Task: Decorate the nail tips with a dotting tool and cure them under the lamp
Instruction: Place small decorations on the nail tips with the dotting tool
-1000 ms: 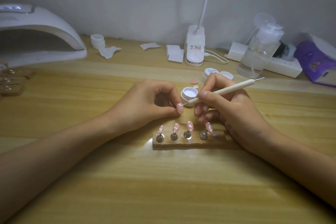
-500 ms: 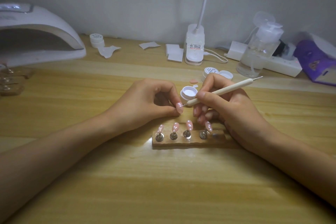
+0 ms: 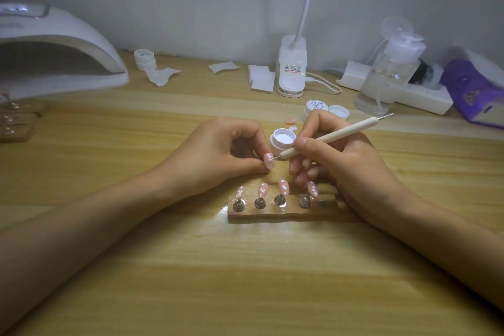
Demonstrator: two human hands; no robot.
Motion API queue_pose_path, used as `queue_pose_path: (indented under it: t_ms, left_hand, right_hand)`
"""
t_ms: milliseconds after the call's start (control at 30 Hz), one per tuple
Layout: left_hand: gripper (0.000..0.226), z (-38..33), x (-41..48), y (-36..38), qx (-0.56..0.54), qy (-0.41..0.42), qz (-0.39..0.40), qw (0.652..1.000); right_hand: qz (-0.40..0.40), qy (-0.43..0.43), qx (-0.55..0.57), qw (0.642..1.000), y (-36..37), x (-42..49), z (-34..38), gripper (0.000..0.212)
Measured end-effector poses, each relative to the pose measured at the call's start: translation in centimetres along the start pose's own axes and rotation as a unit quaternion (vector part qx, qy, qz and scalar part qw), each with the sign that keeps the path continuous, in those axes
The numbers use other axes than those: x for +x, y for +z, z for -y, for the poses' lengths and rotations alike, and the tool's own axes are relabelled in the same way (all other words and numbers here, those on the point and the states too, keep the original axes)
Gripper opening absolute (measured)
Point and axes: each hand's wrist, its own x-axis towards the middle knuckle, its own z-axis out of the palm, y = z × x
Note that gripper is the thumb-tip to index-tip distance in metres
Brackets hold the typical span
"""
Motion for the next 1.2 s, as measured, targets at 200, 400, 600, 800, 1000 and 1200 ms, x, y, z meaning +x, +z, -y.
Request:
queue_pose_path:
  t_ms: [200, 400, 600, 800, 1000, 1200]
  left_hand:
    - [0.015, -0.04, -0.01, 0.0, -0.007, -0.003, 0.002, 1.0]
    - [0.014, -0.08, -0.03, 0.03, -0.005, -0.004, 0.001, 1.0]
    - [0.016, -0.07, -0.07, -0.02, -0.006, -0.002, 0.004, 1.0]
    - [0.016, 0.07, -0.07, 0.01, -0.01, -0.002, 0.004, 1.0]
    - [0.016, 0.08, -0.05, 0.01, -0.006, -0.002, 0.0, 1.0]
    - [0.015, -0.05, -0.07, 0.01, -0.01, -0.002, 0.002, 1.0]
  right_hand:
    - [0.002, -0.006, 0.014, 1.0, 0.02, -0.07, 0.08, 0.016]
    - [0.003, -0.022, 0.042, 0.999, 0.0, -0.07, 0.15, 0.019]
    - [-0.002, -0.051, 0.025, 0.998, -0.03, -0.24, 0.21, 0.019]
    - [0.001, -0.038, 0.033, 0.999, 0.05, -0.13, 0.21, 0.021]
    - [0.007, -0.008, 0.003, 1.0, 0.0, 0.05, 0.06, 0.021]
    - [0.016, -0.009, -0.025, 1.0, -0.01, -0.05, 0.03, 0.021]
